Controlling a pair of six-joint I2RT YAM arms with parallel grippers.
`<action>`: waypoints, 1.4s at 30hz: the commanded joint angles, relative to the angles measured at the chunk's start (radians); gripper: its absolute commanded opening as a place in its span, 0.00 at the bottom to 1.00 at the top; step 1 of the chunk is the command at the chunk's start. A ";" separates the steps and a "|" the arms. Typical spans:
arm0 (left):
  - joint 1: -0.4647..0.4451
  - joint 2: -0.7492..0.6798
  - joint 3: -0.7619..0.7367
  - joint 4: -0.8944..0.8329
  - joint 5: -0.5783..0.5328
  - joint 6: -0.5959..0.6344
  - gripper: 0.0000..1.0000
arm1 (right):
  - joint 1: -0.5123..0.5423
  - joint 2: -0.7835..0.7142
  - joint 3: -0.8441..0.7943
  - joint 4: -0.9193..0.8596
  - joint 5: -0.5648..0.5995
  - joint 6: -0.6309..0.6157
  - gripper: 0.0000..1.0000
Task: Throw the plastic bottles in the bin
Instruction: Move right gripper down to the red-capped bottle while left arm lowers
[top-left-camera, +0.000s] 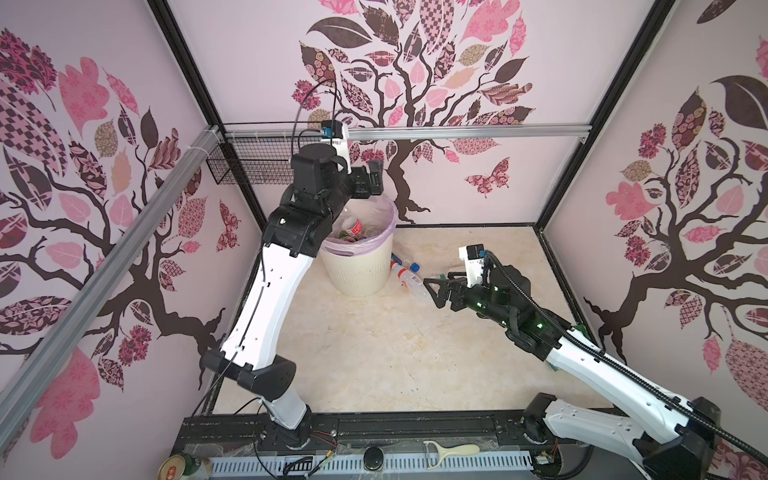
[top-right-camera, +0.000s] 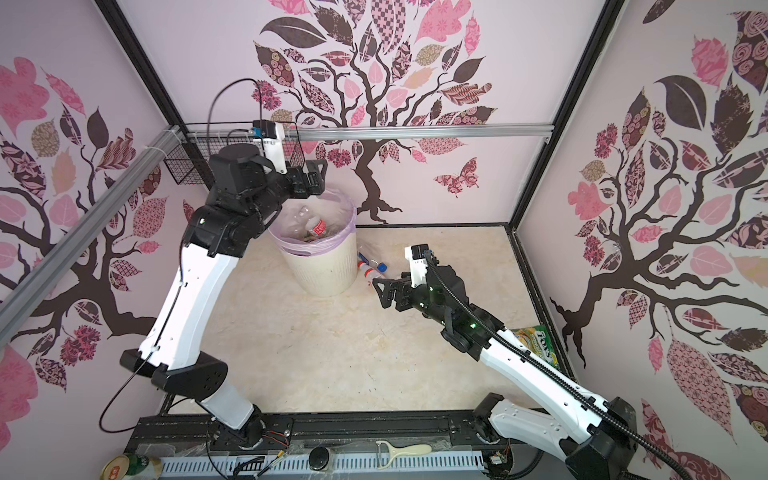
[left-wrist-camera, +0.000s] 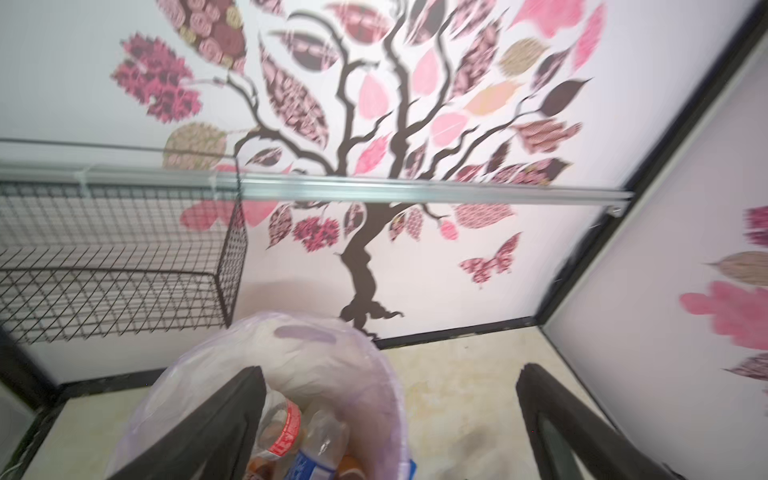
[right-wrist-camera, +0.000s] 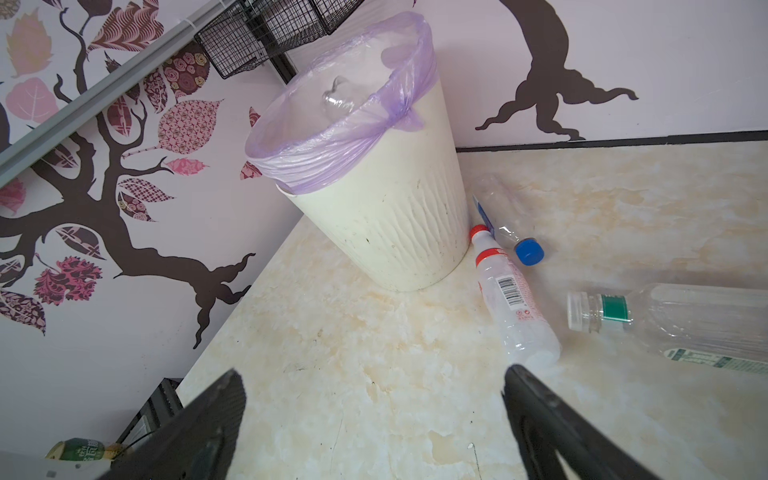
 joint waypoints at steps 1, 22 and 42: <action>0.000 -0.017 -0.070 0.026 0.054 -0.069 0.98 | 0.003 -0.021 -0.013 0.000 0.037 0.006 1.00; -0.256 -0.243 -0.734 0.157 0.091 -0.234 0.98 | -0.177 0.088 -0.109 -0.082 0.151 0.009 1.00; -0.258 -0.491 -1.162 0.239 0.012 -0.369 0.98 | -0.178 0.404 -0.001 0.011 0.119 0.005 1.00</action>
